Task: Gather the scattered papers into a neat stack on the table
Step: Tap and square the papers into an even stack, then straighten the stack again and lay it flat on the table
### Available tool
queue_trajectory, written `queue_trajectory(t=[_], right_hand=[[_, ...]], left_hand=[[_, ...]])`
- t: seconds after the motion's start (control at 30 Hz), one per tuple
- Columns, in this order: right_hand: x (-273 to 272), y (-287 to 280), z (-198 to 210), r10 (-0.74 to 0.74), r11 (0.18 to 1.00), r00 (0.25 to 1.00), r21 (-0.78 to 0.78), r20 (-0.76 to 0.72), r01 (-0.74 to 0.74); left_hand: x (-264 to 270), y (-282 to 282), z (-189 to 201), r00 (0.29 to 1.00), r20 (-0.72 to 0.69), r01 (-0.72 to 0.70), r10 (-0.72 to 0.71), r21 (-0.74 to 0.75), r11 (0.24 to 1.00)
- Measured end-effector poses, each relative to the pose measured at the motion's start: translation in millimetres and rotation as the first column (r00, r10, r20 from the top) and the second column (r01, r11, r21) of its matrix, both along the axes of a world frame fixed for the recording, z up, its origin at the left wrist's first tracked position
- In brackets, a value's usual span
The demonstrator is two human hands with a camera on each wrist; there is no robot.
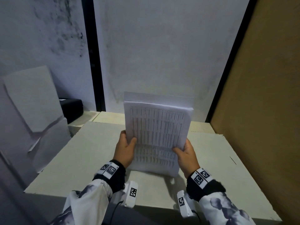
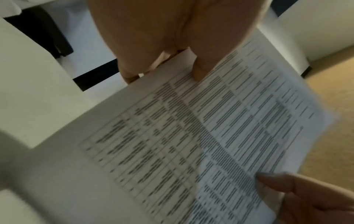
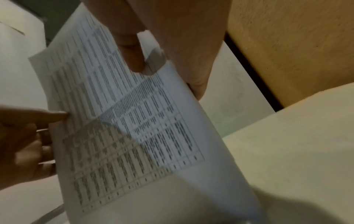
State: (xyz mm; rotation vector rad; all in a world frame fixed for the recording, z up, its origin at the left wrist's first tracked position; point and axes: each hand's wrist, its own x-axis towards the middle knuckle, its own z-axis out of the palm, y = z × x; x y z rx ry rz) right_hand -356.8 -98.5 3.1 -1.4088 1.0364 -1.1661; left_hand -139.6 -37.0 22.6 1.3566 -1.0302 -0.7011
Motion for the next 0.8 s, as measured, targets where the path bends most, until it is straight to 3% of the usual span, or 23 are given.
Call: queue_trajectory(t=[0.17,0.23,0.37,0.5,0.7,0.8], right_hand=[[-3,-3,-8,0.039,0.998,0.999,0.054,0.016,-0.04],[-5,-6,0,0.054,0.998,0.998,0.023,0.028,-0.054],[-8,-15,17,0.09,0.996,0.994,-0.007,0.064,-0.089],[-6,-20,28,0.119,0.993,0.99,-0.003,0.081,-0.119],[-8,-22,31,0.168,0.985,0.982,0.019,0.091,-0.17],[-7,-21,30,0.159,0.987,0.985,0.009,0.074,-0.16]], left_hand=[[8,4,-19,0.998,-0.039,0.059,-0.055,0.099,0.993],[11,7,0,0.996,-0.018,0.083,-0.082,0.066,0.994],[29,-5,66,0.995,0.041,0.097,-0.091,-0.169,0.981],[43,-22,125,0.985,0.154,0.124,-0.081,-0.294,0.948],[52,-33,135,0.961,0.258,0.157,-0.097,-0.226,0.961],[49,-34,158,0.925,0.375,0.178,-0.054,-0.305,0.935]])
